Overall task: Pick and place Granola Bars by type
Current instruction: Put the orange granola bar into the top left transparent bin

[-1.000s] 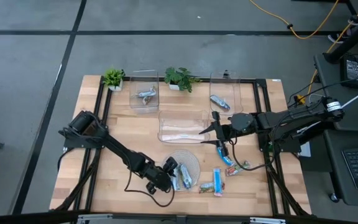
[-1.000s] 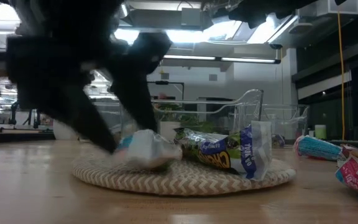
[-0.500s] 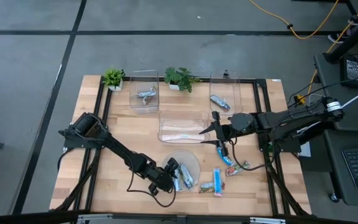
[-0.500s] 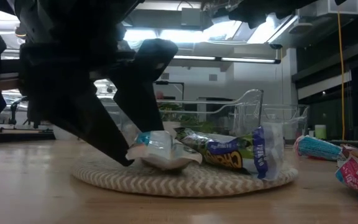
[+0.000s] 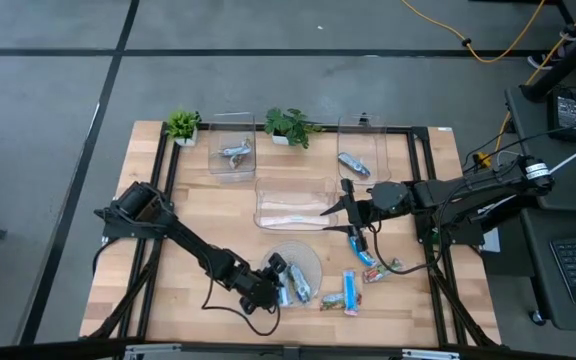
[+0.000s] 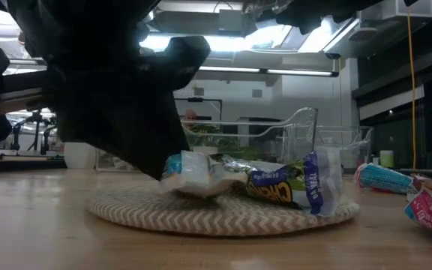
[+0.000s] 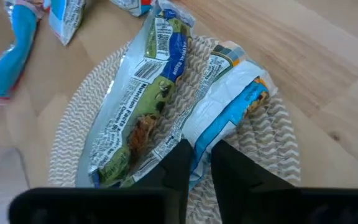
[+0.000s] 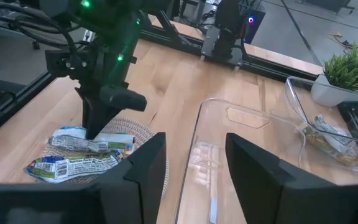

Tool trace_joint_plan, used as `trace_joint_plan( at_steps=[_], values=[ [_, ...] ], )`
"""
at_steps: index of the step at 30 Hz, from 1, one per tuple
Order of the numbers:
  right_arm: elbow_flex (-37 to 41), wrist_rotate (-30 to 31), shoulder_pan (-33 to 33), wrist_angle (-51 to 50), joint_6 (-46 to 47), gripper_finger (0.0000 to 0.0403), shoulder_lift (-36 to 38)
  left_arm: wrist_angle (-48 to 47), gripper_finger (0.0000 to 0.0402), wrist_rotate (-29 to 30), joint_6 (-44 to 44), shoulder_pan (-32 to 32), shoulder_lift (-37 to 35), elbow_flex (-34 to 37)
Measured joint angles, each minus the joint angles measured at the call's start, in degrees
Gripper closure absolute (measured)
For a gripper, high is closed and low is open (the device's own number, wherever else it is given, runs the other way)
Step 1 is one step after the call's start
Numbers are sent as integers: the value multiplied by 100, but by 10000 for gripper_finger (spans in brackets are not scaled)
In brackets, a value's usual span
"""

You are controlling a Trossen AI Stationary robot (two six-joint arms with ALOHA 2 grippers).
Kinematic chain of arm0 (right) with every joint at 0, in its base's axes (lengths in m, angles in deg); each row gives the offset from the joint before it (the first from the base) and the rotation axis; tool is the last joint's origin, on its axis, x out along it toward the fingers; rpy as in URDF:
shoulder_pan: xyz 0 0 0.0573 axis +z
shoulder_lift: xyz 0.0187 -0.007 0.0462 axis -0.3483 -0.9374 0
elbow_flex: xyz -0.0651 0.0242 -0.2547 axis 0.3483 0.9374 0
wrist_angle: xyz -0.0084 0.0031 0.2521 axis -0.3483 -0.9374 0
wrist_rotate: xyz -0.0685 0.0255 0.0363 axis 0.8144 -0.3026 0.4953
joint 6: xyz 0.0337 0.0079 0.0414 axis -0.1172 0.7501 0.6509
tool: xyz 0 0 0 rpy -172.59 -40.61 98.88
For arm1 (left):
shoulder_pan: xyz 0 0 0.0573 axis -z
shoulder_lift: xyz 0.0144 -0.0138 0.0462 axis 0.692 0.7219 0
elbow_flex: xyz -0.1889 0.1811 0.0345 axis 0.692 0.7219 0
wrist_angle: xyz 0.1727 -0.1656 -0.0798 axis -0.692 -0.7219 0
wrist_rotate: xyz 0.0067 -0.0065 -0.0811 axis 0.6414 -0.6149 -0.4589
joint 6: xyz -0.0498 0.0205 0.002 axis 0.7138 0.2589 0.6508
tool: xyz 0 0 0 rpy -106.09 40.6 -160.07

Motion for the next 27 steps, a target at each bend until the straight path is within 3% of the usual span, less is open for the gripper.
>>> trace_joint_plan(
  at_steps=[11,14,21,27],
  values=[
    [2,2,-1,2,0,234,-2,204,395,198,-160,186,-1065,-88],
    [2,2,-1,3,0,234,-2,317,395,51,-35,221,-1524,-88],
    [2,4,-1,4,17,234,-2,373,395,-888,359,303,-2592,-89],
    [2,3,-1,3,1,234,-2,308,395,-621,365,462,-3115,-91]
  ],
)
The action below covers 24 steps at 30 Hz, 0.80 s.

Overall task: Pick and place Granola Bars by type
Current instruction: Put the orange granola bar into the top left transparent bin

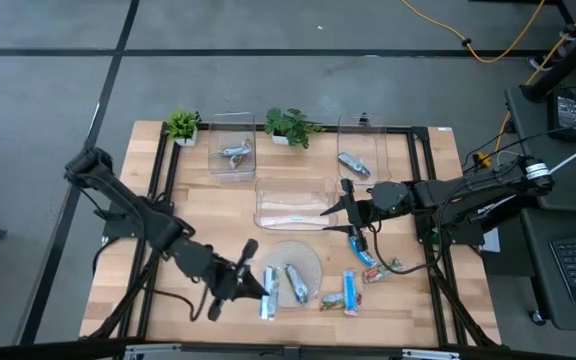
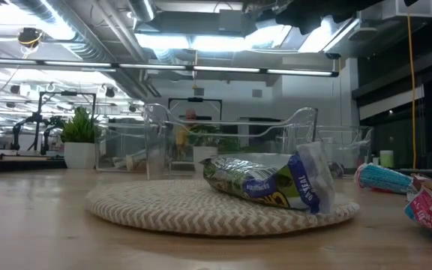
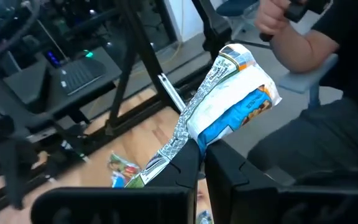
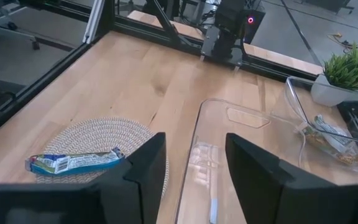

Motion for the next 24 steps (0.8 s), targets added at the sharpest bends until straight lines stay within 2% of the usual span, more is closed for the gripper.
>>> trace_joint_plan(
  at_steps=[5,18,22,24],
  values=[
    [0,0,0,0,-3,234,0,-45,395,531,-11,62,-146,0],
    [0,0,0,-1,-3,234,0,76,395,971,-5,47,-170,-13],
    [0,0,0,-1,-3,234,0,61,395,1454,-2,49,-168,-230],
    [0,0,0,1,-3,234,0,-56,396,1887,-5,49,-168,-401]
  ],
)
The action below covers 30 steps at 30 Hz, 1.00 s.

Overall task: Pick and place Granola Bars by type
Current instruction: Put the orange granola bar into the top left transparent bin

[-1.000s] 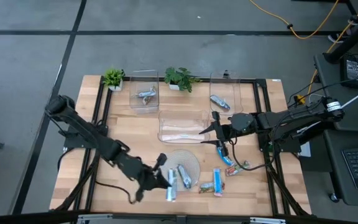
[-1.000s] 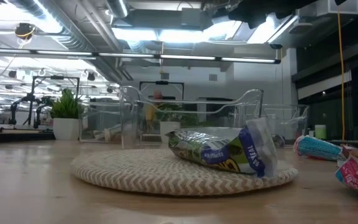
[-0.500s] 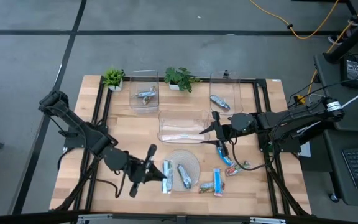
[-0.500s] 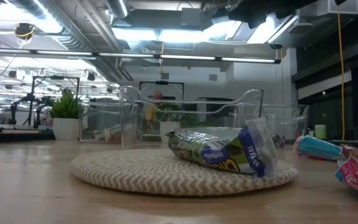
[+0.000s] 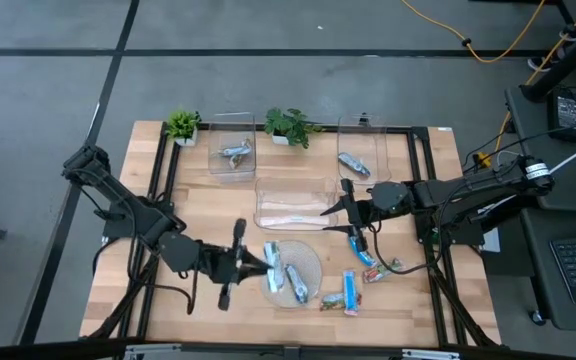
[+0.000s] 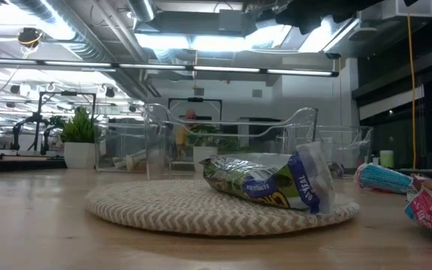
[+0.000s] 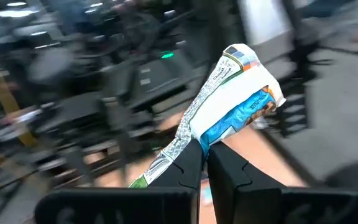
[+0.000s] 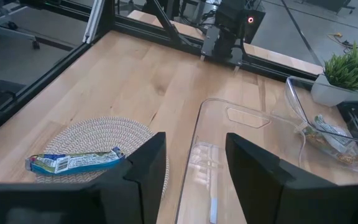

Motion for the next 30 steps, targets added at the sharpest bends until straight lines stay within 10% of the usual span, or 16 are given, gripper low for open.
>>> trace_joint_plan(
  at_steps=[12,30],
  values=[
    [0,0,0,0,0,234,0,-1948,396,2550,441,-394,-494,-1033],
    [0,-2,0,2,-1,234,0,-5066,392,2553,2729,-1938,-1325,-1040]
  ],
)
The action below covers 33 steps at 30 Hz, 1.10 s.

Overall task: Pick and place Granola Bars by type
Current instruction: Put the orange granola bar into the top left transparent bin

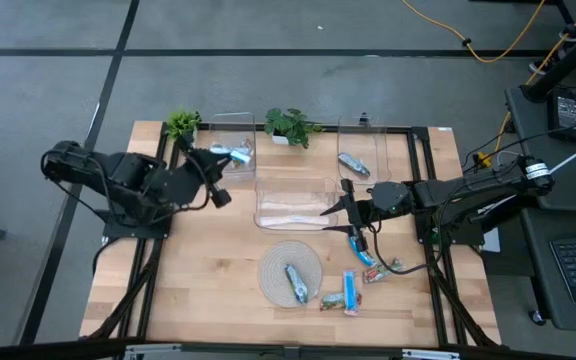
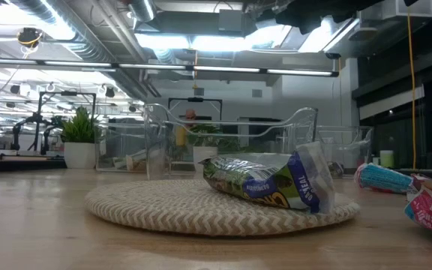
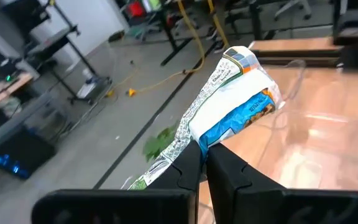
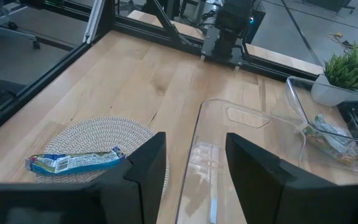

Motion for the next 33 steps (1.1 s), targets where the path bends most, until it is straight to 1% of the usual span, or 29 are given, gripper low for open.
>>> trace_joint_plan(
  at_steps=[5,10,13,15,18,23,26,29,33],
  values=[
    [0,0,0,41,-1,234,0,57,390,-284,-22,-690,-131,0],
    [0,0,0,80,-94,234,0,46,390,-1079,-172,-1743,-253,0],
    [0,0,0,78,-106,234,0,-35,389,-1538,-215,-2168,-238,0],
    [0,0,0,78,-108,234,-2,-151,390,-1679,-260,-2357,-189,0],
    [0,0,0,78,-123,234,-54,-387,391,-1683,-246,-2629,-90,70],
    [0,0,0,92,-128,234,-213,-375,387,-2039,-194,-3137,-43,652],
    [0,0,0,163,-142,234,-272,-107,388,-2167,-254,-3488,-43,1120],
    [0,2,0,337,-266,234,-284,383,388,-2506,-467,-3861,-43,1564],
    [0,1,0,479,-300,234,-284,1370,388,-3186,-709,-4392,-43,2172]
  ],
)
